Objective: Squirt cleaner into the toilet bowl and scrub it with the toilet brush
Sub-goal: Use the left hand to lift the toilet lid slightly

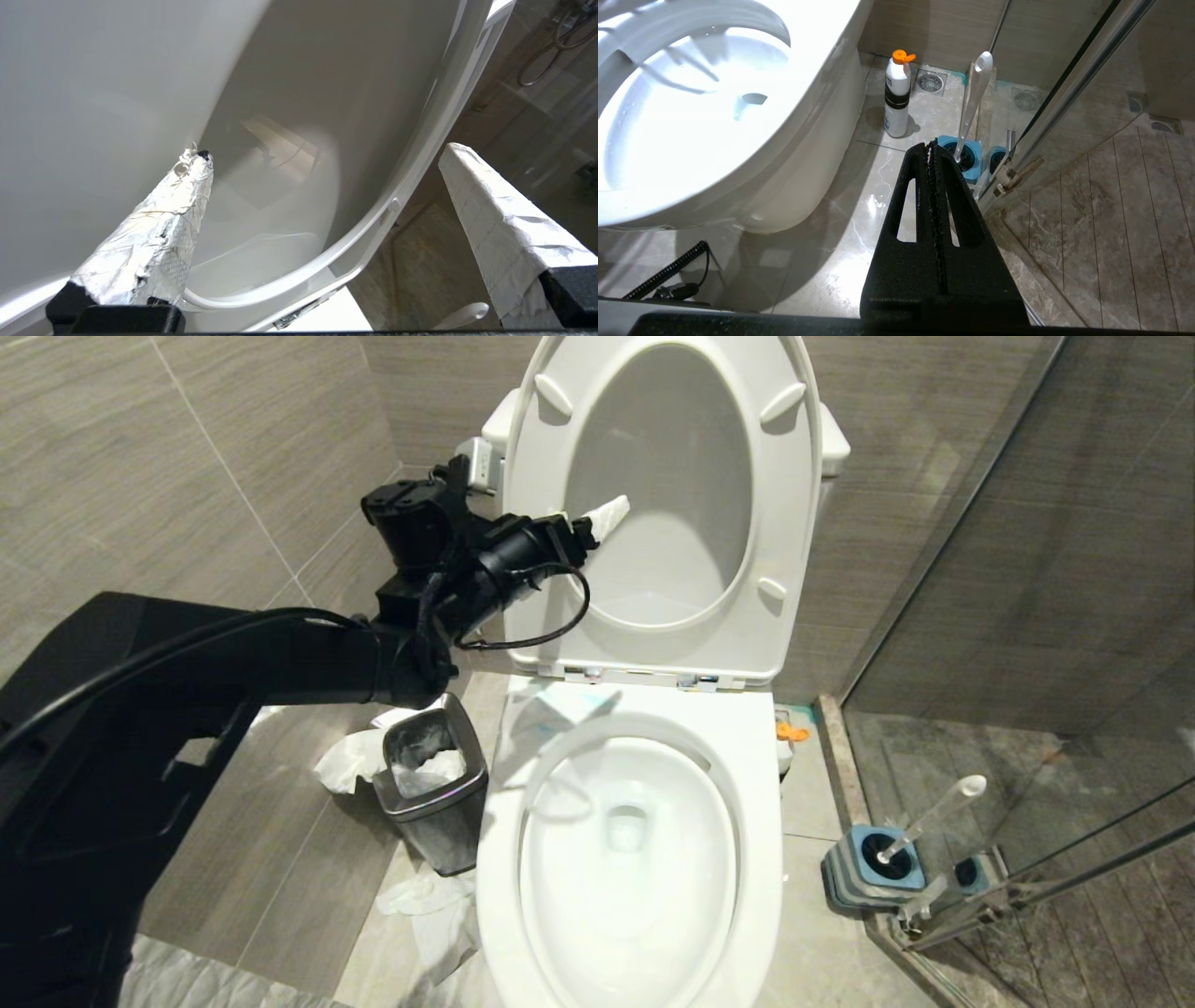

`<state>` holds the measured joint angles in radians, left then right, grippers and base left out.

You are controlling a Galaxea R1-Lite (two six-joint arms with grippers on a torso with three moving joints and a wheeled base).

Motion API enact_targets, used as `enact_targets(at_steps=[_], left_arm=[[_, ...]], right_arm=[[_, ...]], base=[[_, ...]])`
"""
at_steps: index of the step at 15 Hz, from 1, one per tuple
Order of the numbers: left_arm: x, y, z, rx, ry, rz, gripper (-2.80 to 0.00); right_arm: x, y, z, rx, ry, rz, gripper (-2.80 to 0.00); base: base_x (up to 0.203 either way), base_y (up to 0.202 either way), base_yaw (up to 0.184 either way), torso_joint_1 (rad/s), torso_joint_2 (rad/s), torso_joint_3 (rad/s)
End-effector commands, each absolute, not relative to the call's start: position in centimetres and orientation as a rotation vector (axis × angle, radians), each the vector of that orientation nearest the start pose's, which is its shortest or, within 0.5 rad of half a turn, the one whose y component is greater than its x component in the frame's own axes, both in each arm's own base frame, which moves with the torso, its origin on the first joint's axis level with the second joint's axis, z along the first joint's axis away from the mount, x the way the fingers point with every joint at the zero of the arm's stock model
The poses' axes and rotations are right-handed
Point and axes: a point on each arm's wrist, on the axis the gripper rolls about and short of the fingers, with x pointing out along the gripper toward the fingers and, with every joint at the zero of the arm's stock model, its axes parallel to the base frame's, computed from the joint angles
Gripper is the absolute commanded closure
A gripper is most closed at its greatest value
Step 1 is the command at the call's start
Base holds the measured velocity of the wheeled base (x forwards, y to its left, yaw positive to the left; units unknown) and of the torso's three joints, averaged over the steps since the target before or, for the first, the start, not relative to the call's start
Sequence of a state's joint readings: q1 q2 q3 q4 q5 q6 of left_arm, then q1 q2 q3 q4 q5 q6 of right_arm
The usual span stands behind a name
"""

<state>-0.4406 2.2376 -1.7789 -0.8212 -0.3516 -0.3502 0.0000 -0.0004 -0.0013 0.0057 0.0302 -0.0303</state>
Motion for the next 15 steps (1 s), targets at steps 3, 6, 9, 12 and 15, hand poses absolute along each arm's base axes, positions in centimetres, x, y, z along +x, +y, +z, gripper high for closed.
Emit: enact_targets(at_steps=[3, 6, 9, 12, 15], left_arm=[[43.0, -21.2, 24.5, -0.332, -0.224, -0.822, -2.8], [43.2, -21.3, 24.1, -0.33, -0.217, -0.819, -2.8], [43.6, -21.4, 23.6, -0.33, -0.21, -0.819, -2.8], [43.6, -21.4, 23.7, -0.331, -0.214, -0.818, -2.8], [42.7, -21.2, 25.2, -0.343, -0.238, -0.829, -2.8]], right_arm=[[-2.3, 0.1, 7.5, -0.031, 0.004, 0.031, 0.0], [-2.3, 0.1, 7.5, -0.031, 0.004, 0.031, 0.0], [-2.3, 0.1, 7.5, -0.031, 0.004, 0.031, 0.0], [-2.3, 0.1, 7.5, -0.031, 0.006, 0.031, 0.0], [-2.3, 0.1, 7.5, -0.031, 0.005, 0.031, 0.0]], base=[[0.0, 0.0, 0.0, 0.0, 0.0, 0.0], [0.0, 0.0, 0.0, 0.0, 0.0, 0.0], [0.0, 0.0, 0.0, 0.0, 0.0, 0.0], [0.0, 0.0, 0.0, 0.0, 0.0, 0.0], [0.0, 0.0, 0.0, 0.0, 0.0, 0.0]])
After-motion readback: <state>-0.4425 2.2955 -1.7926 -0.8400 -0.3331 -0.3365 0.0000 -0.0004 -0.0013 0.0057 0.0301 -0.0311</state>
